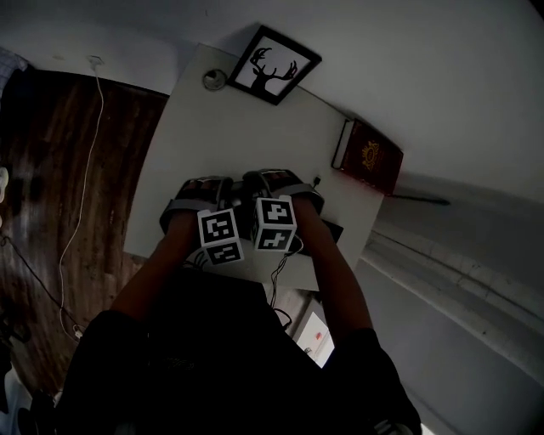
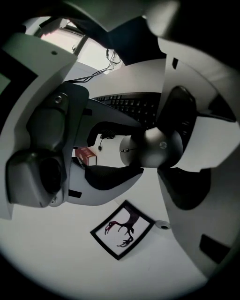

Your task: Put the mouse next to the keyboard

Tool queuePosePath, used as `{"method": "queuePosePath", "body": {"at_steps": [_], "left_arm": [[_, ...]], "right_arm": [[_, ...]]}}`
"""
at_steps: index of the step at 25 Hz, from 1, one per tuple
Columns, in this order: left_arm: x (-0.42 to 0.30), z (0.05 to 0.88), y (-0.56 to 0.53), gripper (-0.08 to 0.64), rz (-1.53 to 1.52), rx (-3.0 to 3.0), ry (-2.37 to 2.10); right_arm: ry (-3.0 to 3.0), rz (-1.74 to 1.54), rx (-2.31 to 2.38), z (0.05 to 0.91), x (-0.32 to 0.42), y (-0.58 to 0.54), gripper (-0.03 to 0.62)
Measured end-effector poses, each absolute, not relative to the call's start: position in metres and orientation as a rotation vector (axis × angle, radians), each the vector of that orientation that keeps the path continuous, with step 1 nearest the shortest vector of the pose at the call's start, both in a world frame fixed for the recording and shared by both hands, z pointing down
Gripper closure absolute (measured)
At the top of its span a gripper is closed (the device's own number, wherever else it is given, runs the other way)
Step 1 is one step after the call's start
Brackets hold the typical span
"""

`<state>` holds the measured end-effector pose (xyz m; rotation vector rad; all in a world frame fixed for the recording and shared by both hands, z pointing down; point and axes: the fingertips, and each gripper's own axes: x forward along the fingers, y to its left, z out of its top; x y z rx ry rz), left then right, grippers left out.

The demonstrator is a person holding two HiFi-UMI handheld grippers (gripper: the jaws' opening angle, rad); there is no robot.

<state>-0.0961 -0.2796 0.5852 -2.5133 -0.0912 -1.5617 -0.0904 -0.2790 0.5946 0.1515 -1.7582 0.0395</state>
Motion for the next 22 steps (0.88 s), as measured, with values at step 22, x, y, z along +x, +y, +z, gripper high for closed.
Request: {"method": "queuePosePath", "body": {"at_steps": [22], "left_arm": [[0.046, 0.584, -0.105, 0.284, -1.547, -2.317, -0.249]], "right_arm": [[-1.791, 0.103, 0.369, 0.599, 0.052, -0.105, 0.313]]}}
